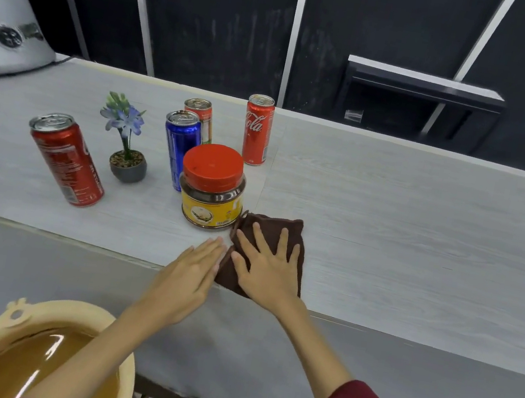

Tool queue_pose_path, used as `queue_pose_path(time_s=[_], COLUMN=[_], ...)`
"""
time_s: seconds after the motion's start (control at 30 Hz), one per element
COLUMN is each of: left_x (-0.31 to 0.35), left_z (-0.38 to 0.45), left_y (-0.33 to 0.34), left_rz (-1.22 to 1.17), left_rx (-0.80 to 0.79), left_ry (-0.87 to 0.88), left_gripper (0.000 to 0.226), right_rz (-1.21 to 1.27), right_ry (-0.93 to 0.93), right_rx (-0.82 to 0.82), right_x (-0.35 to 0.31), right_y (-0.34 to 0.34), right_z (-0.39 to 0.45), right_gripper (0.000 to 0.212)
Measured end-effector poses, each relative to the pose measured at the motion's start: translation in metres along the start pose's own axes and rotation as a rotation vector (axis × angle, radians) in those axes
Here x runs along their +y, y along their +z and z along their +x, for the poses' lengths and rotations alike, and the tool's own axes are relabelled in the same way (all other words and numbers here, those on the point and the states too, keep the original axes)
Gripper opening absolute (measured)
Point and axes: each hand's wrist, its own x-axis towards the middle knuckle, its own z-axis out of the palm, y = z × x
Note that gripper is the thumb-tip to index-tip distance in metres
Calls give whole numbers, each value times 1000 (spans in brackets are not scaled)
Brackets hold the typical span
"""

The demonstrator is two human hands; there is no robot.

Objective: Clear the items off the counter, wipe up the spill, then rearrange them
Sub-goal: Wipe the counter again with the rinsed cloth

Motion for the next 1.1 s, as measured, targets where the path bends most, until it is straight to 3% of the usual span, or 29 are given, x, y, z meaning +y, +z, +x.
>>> queue_pose_path(time_s=[0.67,0.83,0.93,1.1], left_x=[6,-2,-20,-65], left_z=[-6,-13,-21,-32], left_y=[-14,-36,-60,-99], left_rz=[-42,-76,-136,-189], left_rx=[83,151,289,800], left_ry=[-50,-129,-249,-454], left_gripper=[47,47,45,44], right_rz=[76,230,451,745], right_ry=[39,12,-34,-77], right_rx=[2,39,31,55], right_x=[-18,-15,-30,-62], right_y=[-3,-38,-66,-73], right_z=[27,34,51,78], right_gripper=[58,73,89,120])
